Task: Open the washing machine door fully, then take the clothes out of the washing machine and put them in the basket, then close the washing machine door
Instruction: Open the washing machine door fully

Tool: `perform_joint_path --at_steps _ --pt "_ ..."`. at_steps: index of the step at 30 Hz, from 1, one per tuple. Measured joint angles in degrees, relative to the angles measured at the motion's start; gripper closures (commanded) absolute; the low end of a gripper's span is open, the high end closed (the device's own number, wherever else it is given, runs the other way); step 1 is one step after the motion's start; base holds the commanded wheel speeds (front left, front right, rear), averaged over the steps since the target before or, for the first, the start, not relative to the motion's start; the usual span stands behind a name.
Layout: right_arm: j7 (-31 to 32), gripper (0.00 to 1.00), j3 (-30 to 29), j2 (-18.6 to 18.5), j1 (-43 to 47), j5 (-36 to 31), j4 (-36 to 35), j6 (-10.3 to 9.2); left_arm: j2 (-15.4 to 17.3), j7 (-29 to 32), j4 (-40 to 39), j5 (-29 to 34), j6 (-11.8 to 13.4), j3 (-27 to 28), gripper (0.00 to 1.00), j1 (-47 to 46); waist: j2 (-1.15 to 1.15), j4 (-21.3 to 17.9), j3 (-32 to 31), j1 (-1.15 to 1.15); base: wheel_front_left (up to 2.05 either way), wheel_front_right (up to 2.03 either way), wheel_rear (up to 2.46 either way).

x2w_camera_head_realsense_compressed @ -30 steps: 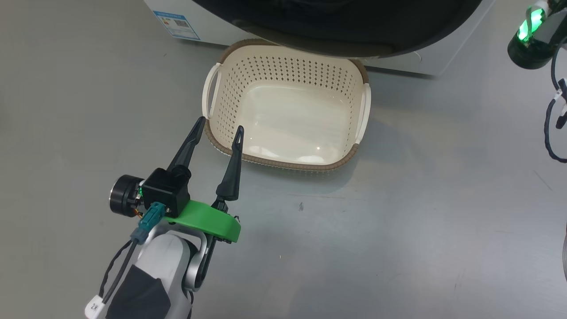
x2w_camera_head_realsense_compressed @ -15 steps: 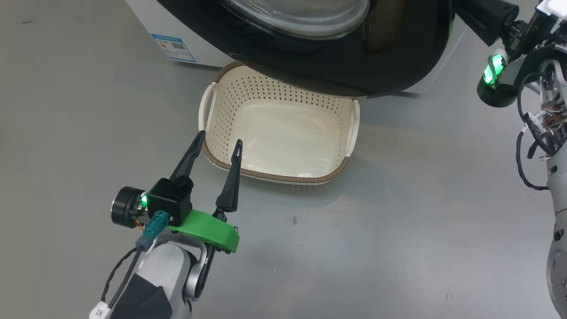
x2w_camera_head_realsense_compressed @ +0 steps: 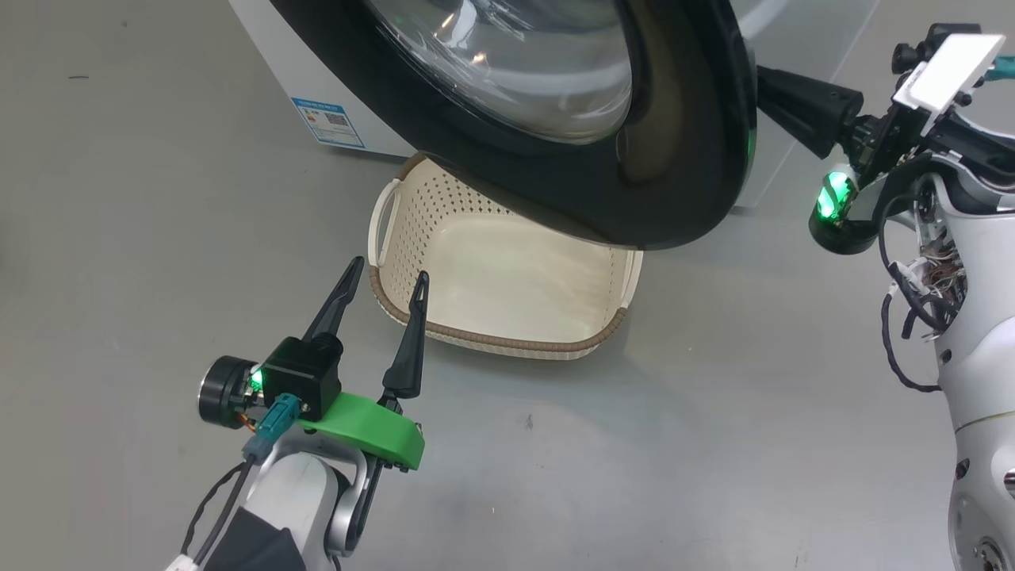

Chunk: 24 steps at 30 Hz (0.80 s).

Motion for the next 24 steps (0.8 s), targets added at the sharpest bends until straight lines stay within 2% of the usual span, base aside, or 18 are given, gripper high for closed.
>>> perform_joint_path --at_steps 12,24 --pt "3.76 1.00 2.58 2.56 6.12 0.48 -3.05 0.93 0.02 0.00 0.91 0.19 -0.01 0.34 0.00 2.87 0.00 -0.12 -3.87 0.00 0.00 0.00 0.00" --pt "6.21 1.00 5.28 4.13 11.81 1.05 -6.81 0.99 0.04 0.00 1.58 0.52 -0.52 -0.14 0.00 4.45 0.00 0.89 -6.89 0.00 0.00 0.00 0.00"
